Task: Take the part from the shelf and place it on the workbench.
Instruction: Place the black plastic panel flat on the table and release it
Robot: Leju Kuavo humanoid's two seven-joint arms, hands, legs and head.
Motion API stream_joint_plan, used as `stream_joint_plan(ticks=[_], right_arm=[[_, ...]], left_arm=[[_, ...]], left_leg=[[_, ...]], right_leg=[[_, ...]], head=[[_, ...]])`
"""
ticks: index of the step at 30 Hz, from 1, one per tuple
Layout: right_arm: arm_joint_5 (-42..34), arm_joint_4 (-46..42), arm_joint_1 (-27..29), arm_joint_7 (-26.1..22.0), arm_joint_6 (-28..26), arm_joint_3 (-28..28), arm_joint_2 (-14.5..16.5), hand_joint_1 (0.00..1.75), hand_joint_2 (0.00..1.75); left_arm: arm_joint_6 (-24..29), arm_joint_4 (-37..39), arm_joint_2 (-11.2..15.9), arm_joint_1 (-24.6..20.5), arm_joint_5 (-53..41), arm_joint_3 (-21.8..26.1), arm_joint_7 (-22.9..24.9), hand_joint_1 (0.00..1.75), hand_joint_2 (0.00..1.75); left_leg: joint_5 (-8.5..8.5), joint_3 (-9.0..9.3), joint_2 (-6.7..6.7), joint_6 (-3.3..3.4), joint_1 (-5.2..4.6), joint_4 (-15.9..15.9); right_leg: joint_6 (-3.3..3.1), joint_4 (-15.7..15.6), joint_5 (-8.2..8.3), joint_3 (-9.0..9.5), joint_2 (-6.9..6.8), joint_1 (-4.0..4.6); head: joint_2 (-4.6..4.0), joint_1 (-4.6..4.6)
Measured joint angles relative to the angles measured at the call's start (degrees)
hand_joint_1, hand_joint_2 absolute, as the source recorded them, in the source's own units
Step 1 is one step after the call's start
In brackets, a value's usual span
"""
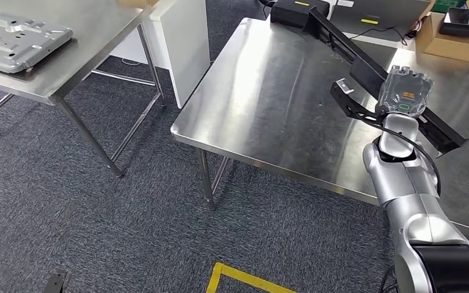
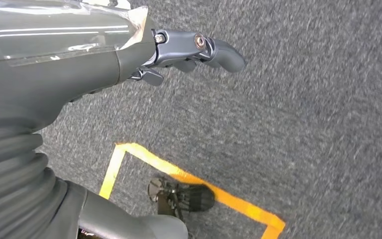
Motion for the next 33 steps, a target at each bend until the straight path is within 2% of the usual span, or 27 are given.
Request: stream_joint_plan(ticks=[1,2,4,5,6,7,8,9,10,11,12,14,16,18,20,21,22,23,24,25,26,27,28,30,31,32,33], right_arm=[[0.0,0.0,-0.1,0.0,0.0,0.0,0.0,1.75,1.75],[0.0,0.0,-0.2,0.0,-0.1,0.0,-0.1,1.75,1.75],[0.0,0.1,-0.3,0.0,-0.2,0.0,-0.2,1.75,1.75],[0.0,0.2,-0.2,0.0,-0.2,0.0,-0.2,1.75,1.75],[0.0,0.3,0.0,0.0,-0.2,0.0,-0.2,1.75,1.75],[0.0,0.4,0.2,0.0,-0.2,0.0,-0.2,1.75,1.75],[0.0,0.4,0.2,0.0,-0.2,0.0,-0.2,1.75,1.75],[0.0,0.5,0.2,0.0,-0.2,0.0,-0.2,1.75,1.75],[0.0,0.5,0.0,0.0,-0.2,0.0,-0.2,1.75,1.75],[0.0,0.6,-0.2,0.0,-0.3,0.0,-0.2,1.75,1.75],[0.0,0.7,-0.5,0.0,-0.4,0.0,-0.1,1.75,1.75],[0.0,0.9,-0.8,-0.2,-0.6,-0.3,0.2,1.75,1.75],[0.0,1.0,-1.0,-0.5,-0.7,-0.7,0.4,1.75,1.75],[0.0,1.2,-1.3,-0.6,-0.8,-0.9,0.6,1.75,1.75],[0.0,1.6,-1.4,-0.6,-0.8,-1.0,0.8,1.75,1.75],[0.0,1.7,-1.4,-0.6,-0.8,-1.0,0.8,1.75,1.75],[0.0,1.9,-1.4,-0.7,-0.8,-1.0,0.9,1.75,1.75],[0.0,2.0,-1.4,-0.7,-0.8,-1.0,0.9,1.75,1.75],[0.0,2.1,-1.4,-0.7,-0.8,-1.1,1.0,1.75,1.75],[0.0,2.1,-1.5,-0.7,-0.8,-1.1,1.0,1.75,1.75],[0.0,2.2,-1.6,-0.7,-0.8,-1.1,1.1,1.75,1.75],[0.0,2.3,-1.8,-0.7,-0.9,-1.2,1.1,1.75,1.75],[0.0,2.4,-1.9,-0.7,-0.9,-1.3,1.1,1.75,1.75],[0.0,2.7,-2.0,-0.7,-1.0,-1.6,1.1,1.75,1.75],[0.0,2.8,-2.0,-0.7,-1.2,-1.7,1.0,1.75,1.75],[0.0,2.9,-2.1,-0.7,-1.3,-1.8,1.0,1.75,1.75],[0.0,3.1,-2.2,-0.7,-1.5,-1.9,0.9,1.75,1.75]], left_arm=[[0.0,0.0,0.0,-0.1,0.0,0.0,0.0,0.0,1.75],[0.0,0.0,0.1,-0.2,0.0,0.0,-0.1,0.0,1.75],[0.0,0.1,0.0,-0.3,0.0,0.0,-0.1,0.0,1.75],[0.0,0.1,0.0,-0.3,0.0,0.0,-0.1,0.0,1.75],[0.0,0.2,0.0,-0.3,0.0,0.0,-0.1,0.0,1.75],[0.0,0.2,-0.1,-0.3,0.0,0.0,-0.1,0.0,1.75],[0.0,0.2,-0.1,-0.3,0.0,0.0,-0.1,0.0,1.75],[0.0,0.3,-0.1,-0.3,0.0,0.0,-0.1,0.0,1.75],[0.1,0.3,-0.1,-0.3,0.0,0.0,-0.1,0.0,1.75],[0.2,0.3,-0.1,-0.3,0.1,0.0,-0.1,0.0,1.75],[0.4,0.3,-0.1,-0.3,0.2,0.0,-0.1,0.0,1.75],[0.8,0.5,0.0,-0.2,0.4,0.0,0.0,0.0,1.75],[1.0,0.5,0.2,-0.2,0.6,0.0,0.0,0.0,1.75],[1.2,0.6,0.3,-0.2,0.7,0.0,0.0,0.0,1.75],[1.3,0.6,0.4,0.0,0.7,0.1,0.0,0.0,1.75],[1.3,0.7,0.4,0.1,0.7,0.1,0.0,0.0,1.75],[1.3,0.7,0.4,0.1,0.7,0.1,0.0,0.0,1.75],[1.3,0.7,0.4,0.2,0.7,0.1,0.0,0.0,1.75],[1.3,0.7,0.5,0.2,0.7,0.2,0.0,0.0,1.75],[1.3,0.7,0.6,0.2,0.7,0.2,0.0,0.0,1.75],[1.4,0.7,0.6,0.2,0.7,0.2,0.0,0.0,1.75],[1.4,0.7,0.7,0.2,0.7,0.3,0.0,0.0,1.75],[1.4,0.7,0.7,0.2,0.7,0.3,-0.1,0.0,1.75],[1.5,0.7,0.8,0.2,0.7,0.3,-0.1,0.0,1.75],[1.6,0.7,0.8,0.1,0.7,0.3,-0.2,0.0,1.75],[1.6,0.7,0.8,0.0,0.7,0.3,-0.2,0.0,1.75],[1.6,0.7,0.8,0.0,0.7,0.3,-0.3,0.0,1.75]], left_leg=[[-0.03,0.26,-0.01,0.34,0.09,-0.2],[-0.08,0.54,-0.03,0.69,0.17,-0.4],[-0.43,0.74,-0.14,1.24,0.07,-0.5],[-0.62,0.85,-0.22,1.38,0.01,-0.5],[-0.83,1.02,-0.3,1.45,-0.03,-0.5],[-1.06,1.29,-0.4,1.43,-0.06,-0.4],[-1.33,1.65,-0.48,1.34,-0.07,-0.4],[-1.64,2.04,-0.47,1.19,-0.08,-0.3],[-2.04,2.36,-0.44,0.97,-0.3,-0.1],[-2.44,2.55,-0.38,0.72,-0.47,0.1],[-2.82,2.66,-0.21,0.46,-0.65,0.3],[-3.35,2.77,0.28,-0.02,-0.74,0.5],[-4.35,2.41,0.57,-0.68,-0.59,1.5],[-7.28,0.05,0.39,-1.48,-0.26,6.7],[-10.53,-3.92,0.3,-2.0,0.05,14.5],[-11.02,-5.41,0.29,-2.1,0.16,16.9],[-10.34,-5.86,0.25,-2.08,0.24,17.1],[-8.67,-5.2,0.09,-1.95,0.3,15.1],[-6.34,-3.54,-0.47,-1.74,0.36,11.3],[-4.49,-1.57,-1.66,-1.44,0.46,7.1],[-3.28,0.08,-2.65,-1.15,0.49,3.7],[-2.73,1.21,-3.33,-0.9,0.46,1.7],[-2.87,1.65,-3.56,-0.67,0.34,1.0],[-2.73,1.97,-2.41,-0.1,0.2,0.7],[-2.58,2.24,-1.9,0.29,0.23,0.4],[-2.4,2.52,-1.34,0.7,0.29,0.0],[-2.27,2.78,-0.76,1.05,0.33,-0.3]], right_leg=[[0.07,1.2,-0.66,-0.61,-0.07,0.0],[0.01,3.8,-1.72,-1.94,-0.14,0.02],[-0.34,12.0,-4.48,-6.74,-0.19,0.02],[-0.31,15.8,-5.38,-9.27,-0.19,0.04],[-0.08,17.9,-5.41,-11.04,-0.19,0.04],[0.33,17.5,-4.33,-11.58,-0.2,0.04],[0.82,14.7,-2.37,-10.87,-0.22,0.03],[1.21,10.5,0.04,-9.32,-0.54,0.06],[1.34,6.0,2.2,-7.66,-1.22,0.24],[1.05,2.9,3.64,-6.3,-1.68,0.36],[0.55,1.1,4.36,-5.52,-2.05,0.52],[-0.55,0.6,4.5,-5.15,-1.56,0.56],[-1.2,0.5,4.54,-4.99,-0.87,0.29],[-1.62,0.5,4.48,-4.71,-0.12,0.06],[-1.77,0.5,4.38,-4.63,0.76,0.08],[-1.79,0.5,4.36,-4.61,1.26,0.1],[-1.8,0.5,4.34,-4.57,1.79,0.11],[-1.8,0.5,4.32,-4.5,2.31,0.11],[-1.78,0.5,4.31,-4.41,2.84,0.1],[-1.76,0.5,4.3,-4.36,3.33,0.1],[-1.67,0.5,4.28,-4.41,3.79,0.17],[-1.51,0.5,4.3,-4.56,4.23,0.17],[-1.25,0.5,4.34,-4.72,4.68,0.11],[-0.55,0.4,4.42,-4.99,5.46,-0.07],[-0.27,0.8,4.18,-5.28,4.95,-0.03],[-0.2,2.2,3.46,-6.0,3.89,0.1],[-0.28,4.9,2.22,-7.32,2.58,0.23]], head=[[0.01,0.04],[0.0,0.15],[0.01,0.33],[0.01,0.38],[0.01,0.39],[0.01,0.43],[0.01,0.46],[0.0,0.51],[0.0,0.62],[0.0,0.68],[-0.01,0.71],[-0.01,0.67],[-0.01,0.51],[0.0,0.21],[0.0,0.03],[0.0,0.02],[-0.01,0.02],[-0.01,0.01],[-0.01,0.0],[0.0,0.01],[0.01,0.06],[0.01,0.04],[0.0,0.05],[0.0,-0.08],[0.0,-0.04],[0.01,0.13],[0.01,0.37]])
